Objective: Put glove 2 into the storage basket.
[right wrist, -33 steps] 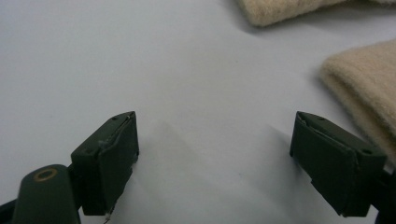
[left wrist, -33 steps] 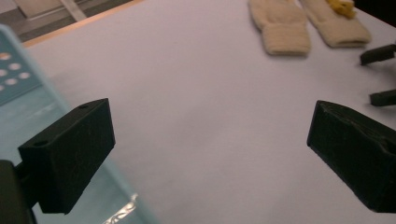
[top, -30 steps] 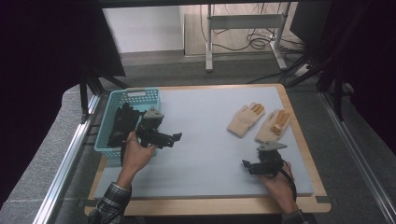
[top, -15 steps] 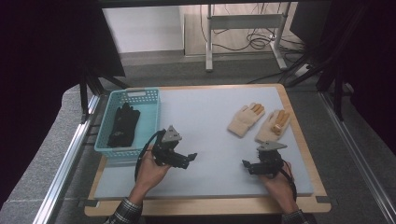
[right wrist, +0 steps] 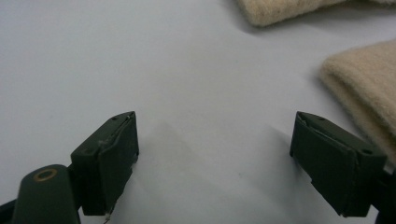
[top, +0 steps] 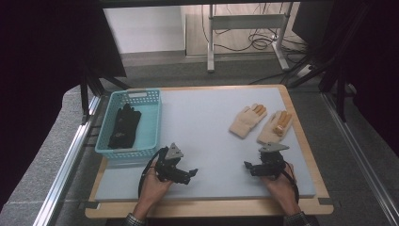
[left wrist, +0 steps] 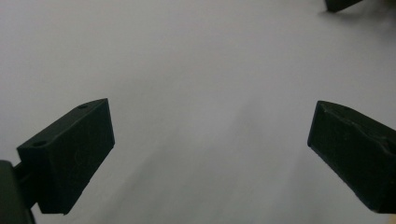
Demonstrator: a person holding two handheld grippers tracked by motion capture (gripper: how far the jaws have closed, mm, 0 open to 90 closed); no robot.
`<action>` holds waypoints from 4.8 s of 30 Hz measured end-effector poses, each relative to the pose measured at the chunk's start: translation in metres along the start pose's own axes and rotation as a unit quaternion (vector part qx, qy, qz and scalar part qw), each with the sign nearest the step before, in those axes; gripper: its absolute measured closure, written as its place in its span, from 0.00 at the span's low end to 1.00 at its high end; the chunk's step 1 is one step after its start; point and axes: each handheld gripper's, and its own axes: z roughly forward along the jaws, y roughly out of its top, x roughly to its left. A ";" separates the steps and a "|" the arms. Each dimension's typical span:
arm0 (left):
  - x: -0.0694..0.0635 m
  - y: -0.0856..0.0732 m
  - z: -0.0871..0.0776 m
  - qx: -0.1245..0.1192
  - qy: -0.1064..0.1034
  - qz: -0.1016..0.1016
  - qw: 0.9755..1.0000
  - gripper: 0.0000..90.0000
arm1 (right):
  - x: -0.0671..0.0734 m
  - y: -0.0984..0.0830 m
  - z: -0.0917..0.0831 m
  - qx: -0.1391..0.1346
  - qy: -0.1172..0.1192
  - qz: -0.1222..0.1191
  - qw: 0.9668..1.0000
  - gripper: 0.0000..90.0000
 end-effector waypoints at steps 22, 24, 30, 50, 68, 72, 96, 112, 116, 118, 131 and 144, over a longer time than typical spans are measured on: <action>0.002 -0.020 0.011 0.040 0.025 -0.015 0.999 0.03 | -0.001 0.001 0.000 0.004 0.002 0.010 1.000 0.16; 0.002 -0.020 0.011 0.040 0.025 -0.016 0.999 0.03 | -0.001 0.001 0.000 0.005 0.001 0.011 1.000 0.16; 0.002 -0.020 0.011 0.040 0.025 -0.015 0.999 0.03 | -0.004 0.008 -0.003 0.003 0.002 0.026 1.000 0.21; 0.002 -0.020 0.011 0.039 0.025 -0.015 0.999 0.03 | -0.045 0.084 0.016 -0.012 -0.026 0.020 0.999 0.18; 0.002 -0.020 0.011 0.040 0.025 -0.014 0.999 0.03 | -0.091 0.125 0.075 0.018 -0.045 0.041 0.998 0.29; 0.002 -0.020 0.011 0.039 0.025 -0.015 0.999 0.03 | -0.094 0.126 0.095 0.043 -0.052 0.049 0.997 0.22; 0.002 -0.020 0.011 0.040 0.025 -0.015 0.999 0.03 | -0.071 0.137 0.070 0.034 -0.039 -0.006 0.999 0.88; 0.002 -0.020 0.011 0.039 0.025 -0.014 0.999 0.03 | 0.022 0.119 0.014 -0.018 0.131 -0.077 0.988 0.87; 0.002 -0.021 0.011 0.038 0.026 -0.015 0.999 0.03 | 0.051 0.102 0.015 -0.012 0.165 -0.100 0.981 0.86; 0.002 -0.021 0.011 0.038 0.026 -0.015 0.999 0.03 | 0.063 0.093 0.019 -0.003 0.173 -0.116 0.978 0.85; 0.002 -0.021 0.011 0.038 0.025 -0.015 0.999 0.03 | 0.057 0.089 0.024 -0.006 0.150 -0.087 0.985 0.54; 0.002 -0.021 0.011 0.039 0.025 -0.016 0.999 0.03 | 0.038 0.093 0.047 -0.004 0.121 -0.050 0.991 0.74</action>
